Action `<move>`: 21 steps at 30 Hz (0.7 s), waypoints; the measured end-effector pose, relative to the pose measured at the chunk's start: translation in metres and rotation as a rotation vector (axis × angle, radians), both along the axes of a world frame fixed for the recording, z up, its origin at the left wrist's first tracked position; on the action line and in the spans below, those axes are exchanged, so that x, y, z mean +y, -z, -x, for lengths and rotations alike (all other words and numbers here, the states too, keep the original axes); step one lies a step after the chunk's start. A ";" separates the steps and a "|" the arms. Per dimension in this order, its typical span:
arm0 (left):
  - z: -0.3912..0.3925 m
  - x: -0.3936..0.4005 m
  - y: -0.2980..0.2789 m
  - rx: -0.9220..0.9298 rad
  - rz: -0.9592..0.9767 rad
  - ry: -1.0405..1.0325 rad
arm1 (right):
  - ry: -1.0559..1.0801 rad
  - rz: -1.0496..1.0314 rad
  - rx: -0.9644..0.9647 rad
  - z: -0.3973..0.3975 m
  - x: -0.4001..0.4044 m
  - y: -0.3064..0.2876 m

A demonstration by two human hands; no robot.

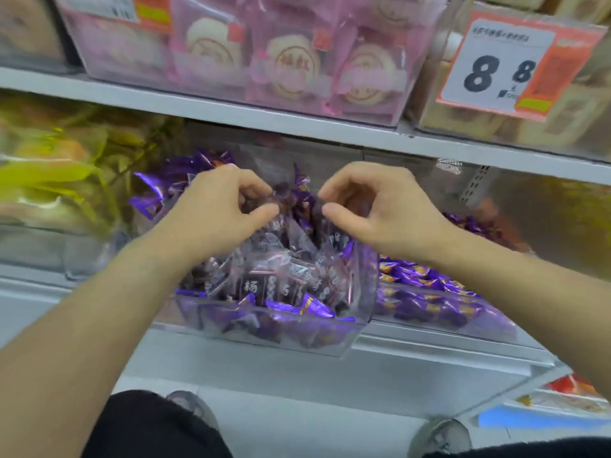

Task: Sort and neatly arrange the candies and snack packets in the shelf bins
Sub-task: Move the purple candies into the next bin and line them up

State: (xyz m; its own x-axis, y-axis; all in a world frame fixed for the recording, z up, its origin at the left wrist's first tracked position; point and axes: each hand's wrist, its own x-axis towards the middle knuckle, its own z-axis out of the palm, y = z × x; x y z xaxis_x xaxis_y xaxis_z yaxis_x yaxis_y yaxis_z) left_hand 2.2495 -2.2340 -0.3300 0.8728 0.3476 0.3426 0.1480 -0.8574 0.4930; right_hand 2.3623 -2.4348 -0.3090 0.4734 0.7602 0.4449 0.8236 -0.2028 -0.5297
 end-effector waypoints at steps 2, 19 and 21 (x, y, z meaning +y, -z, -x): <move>0.004 0.013 0.012 -0.008 0.021 0.022 | 0.082 0.158 -0.118 -0.019 0.035 0.002; -0.012 0.014 0.036 -0.114 0.366 0.078 | 0.198 0.234 0.138 -0.076 0.092 0.018; -0.012 0.014 0.031 -0.216 0.521 0.034 | 0.046 0.165 0.327 -0.060 0.089 0.015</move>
State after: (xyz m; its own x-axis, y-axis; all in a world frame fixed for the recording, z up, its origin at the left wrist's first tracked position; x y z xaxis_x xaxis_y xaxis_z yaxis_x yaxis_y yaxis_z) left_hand 2.2619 -2.2201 -0.3612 0.8155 0.4915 0.3055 -0.0268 -0.4953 0.8683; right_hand 2.4224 -2.3455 -0.3235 0.6056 0.7839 0.1373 0.6041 -0.3405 -0.7205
